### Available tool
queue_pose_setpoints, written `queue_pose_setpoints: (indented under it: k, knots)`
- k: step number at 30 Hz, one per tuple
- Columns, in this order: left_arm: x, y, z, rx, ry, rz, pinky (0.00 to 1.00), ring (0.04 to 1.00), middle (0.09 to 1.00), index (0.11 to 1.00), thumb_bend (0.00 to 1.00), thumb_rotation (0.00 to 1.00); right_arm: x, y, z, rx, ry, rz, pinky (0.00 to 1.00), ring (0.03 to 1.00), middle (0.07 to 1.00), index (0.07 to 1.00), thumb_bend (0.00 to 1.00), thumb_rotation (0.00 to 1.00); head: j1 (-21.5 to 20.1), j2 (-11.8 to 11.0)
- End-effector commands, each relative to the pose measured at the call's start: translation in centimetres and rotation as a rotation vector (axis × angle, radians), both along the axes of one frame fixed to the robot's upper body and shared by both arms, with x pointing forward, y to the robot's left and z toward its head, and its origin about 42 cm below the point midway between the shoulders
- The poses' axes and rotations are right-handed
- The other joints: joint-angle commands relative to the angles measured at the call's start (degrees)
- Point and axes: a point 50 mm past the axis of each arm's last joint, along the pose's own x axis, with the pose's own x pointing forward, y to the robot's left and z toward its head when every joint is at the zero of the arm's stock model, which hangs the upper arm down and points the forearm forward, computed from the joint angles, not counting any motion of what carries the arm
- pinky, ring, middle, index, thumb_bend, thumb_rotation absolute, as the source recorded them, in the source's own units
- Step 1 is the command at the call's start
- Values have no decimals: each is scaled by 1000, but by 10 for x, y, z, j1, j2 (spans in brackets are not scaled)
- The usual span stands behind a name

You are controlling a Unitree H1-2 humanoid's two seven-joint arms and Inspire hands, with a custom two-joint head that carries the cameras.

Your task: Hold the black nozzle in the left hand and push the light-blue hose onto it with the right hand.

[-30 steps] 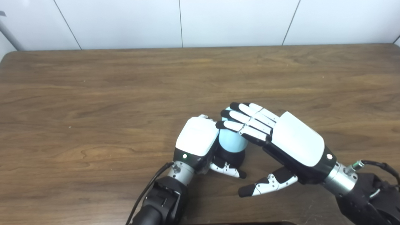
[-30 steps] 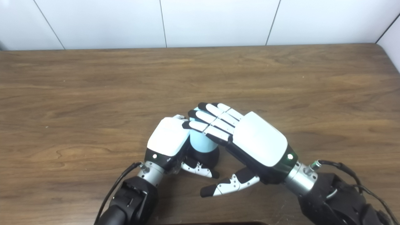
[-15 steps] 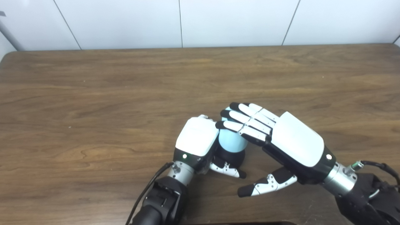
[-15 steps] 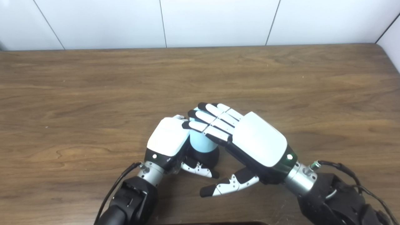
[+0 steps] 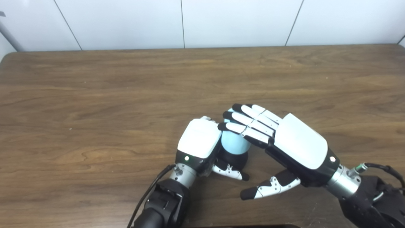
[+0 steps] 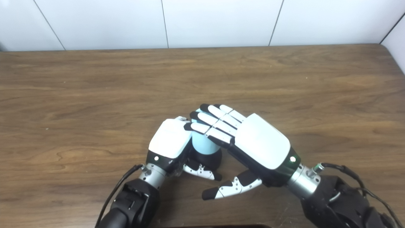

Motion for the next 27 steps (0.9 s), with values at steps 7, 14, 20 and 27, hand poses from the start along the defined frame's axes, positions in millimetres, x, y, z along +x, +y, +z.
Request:
queue_pose_setpoints:
  k: [7,14,20,27]
  knots:
    - [-1,5,2,20,-6,19,742,580,490,484,525,0,-9,-16,-49,-227,267,-41,923,919,887,865,548,906,0,2]
    - [-1,5,2,23,-7,20,746,584,494,482,525,0,-9,-15,-48,-224,267,-41,919,919,885,863,547,905,0,2]
    - [-1,5,2,18,-7,20,742,584,490,485,525,0,-8,-15,-38,-148,237,-65,909,924,892,876,538,903,0,2]
    - [0,4,1,28,-4,21,743,588,504,476,524,0,-6,-16,-25,-102,154,-71,913,969,946,902,535,934,-1,-1]
